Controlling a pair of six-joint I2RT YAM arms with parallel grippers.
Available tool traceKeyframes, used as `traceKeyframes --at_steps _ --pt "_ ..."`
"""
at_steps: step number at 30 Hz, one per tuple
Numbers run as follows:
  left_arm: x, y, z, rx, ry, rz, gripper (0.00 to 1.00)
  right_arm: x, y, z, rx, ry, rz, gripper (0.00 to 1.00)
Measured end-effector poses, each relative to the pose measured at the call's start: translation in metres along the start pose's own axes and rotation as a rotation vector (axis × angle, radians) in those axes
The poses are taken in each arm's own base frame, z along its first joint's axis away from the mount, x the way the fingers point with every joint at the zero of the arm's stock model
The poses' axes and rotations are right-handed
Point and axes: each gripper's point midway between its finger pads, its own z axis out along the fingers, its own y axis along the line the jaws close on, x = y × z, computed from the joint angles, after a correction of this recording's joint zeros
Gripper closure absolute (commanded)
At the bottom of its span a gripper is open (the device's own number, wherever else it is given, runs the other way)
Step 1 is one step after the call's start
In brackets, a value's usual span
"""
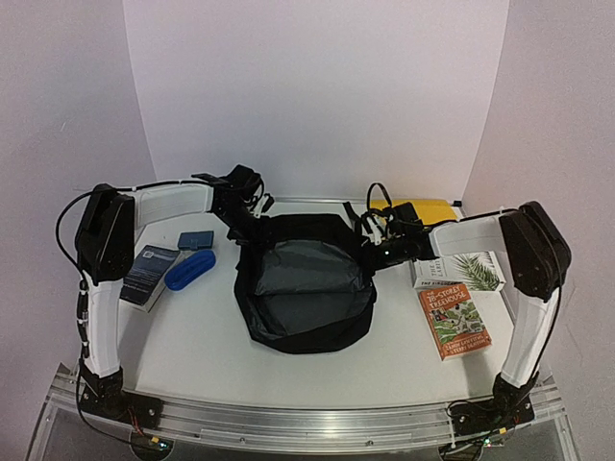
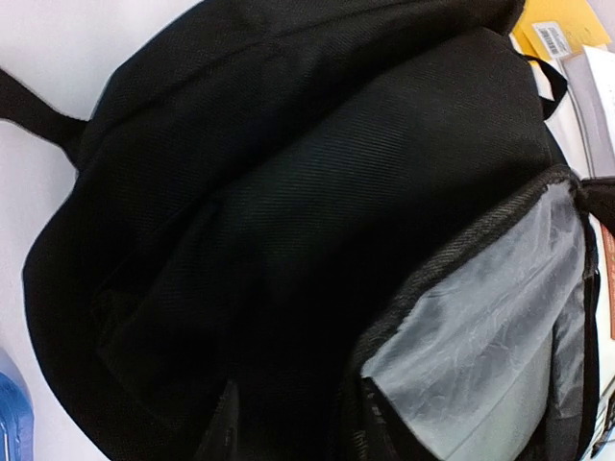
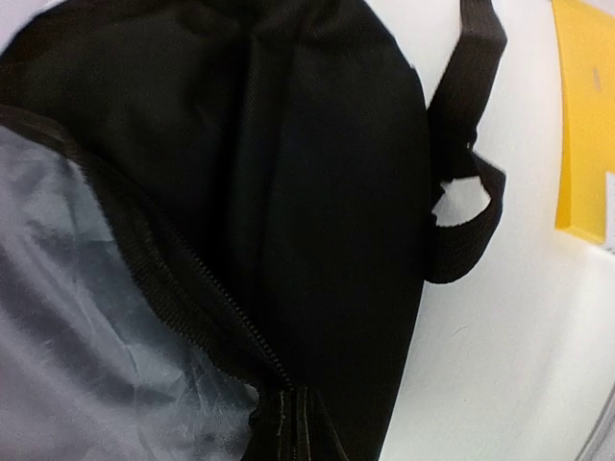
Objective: Pack the student bag
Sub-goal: Adjust the student bag at the center of the board.
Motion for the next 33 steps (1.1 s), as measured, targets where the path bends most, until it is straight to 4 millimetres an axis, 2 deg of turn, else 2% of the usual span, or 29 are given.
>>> traceKeyframes --at_steps 3,8,9,10,13,14,17,19,23,28,31,33 --pt "0.003 0.005 0.007 -0.017 0.013 -0.020 0.55 0.005 -0.005 0.012 0.025 0.019 0.001 1.00" --pt "0.012 0.016 0.023 -0.047 0.045 -0.039 0.48 -0.001 -0.011 0.024 0.059 0.012 0.005 1.00" --pt "0.013 0.017 0.024 -0.049 0.049 -0.044 0.46 -0.002 -0.011 0.026 0.060 0.014 0.007 0.97" --pt "0.014 0.018 0.025 -0.051 0.053 -0.049 0.44 -0.001 -0.011 0.028 0.061 0.017 0.009 0.88" --pt "0.017 0.021 0.025 -0.059 0.066 -0.063 0.38 0.001 -0.012 0.029 0.062 0.032 0.019 0.49" --pt "0.019 0.021 0.025 -0.061 0.072 -0.066 0.34 0.002 -0.013 0.029 0.064 0.038 0.025 0.39" --pt "0.022 0.023 0.021 -0.068 0.087 -0.076 0.20 0.005 -0.017 0.027 0.073 0.059 0.039 0.25" --pt "0.022 0.023 0.015 -0.070 0.086 -0.074 0.15 0.009 -0.020 0.025 0.078 0.076 0.044 0.18" --pt "0.014 0.018 -0.014 -0.072 0.055 -0.076 0.05 0.004 -0.018 0.009 0.078 0.083 0.038 0.04" --pt "0.008 0.010 -0.047 -0.061 0.023 -0.082 0.01 -0.024 -0.005 -0.027 0.043 0.025 0.003 0.02" --pt "0.009 0.002 -0.058 -0.031 0.018 -0.088 0.07 -0.041 0.004 -0.049 0.015 -0.019 -0.023 0.05" --pt "0.015 -0.005 -0.063 -0.009 0.019 -0.080 0.15 -0.049 0.012 -0.062 -0.016 -0.043 -0.051 0.12"
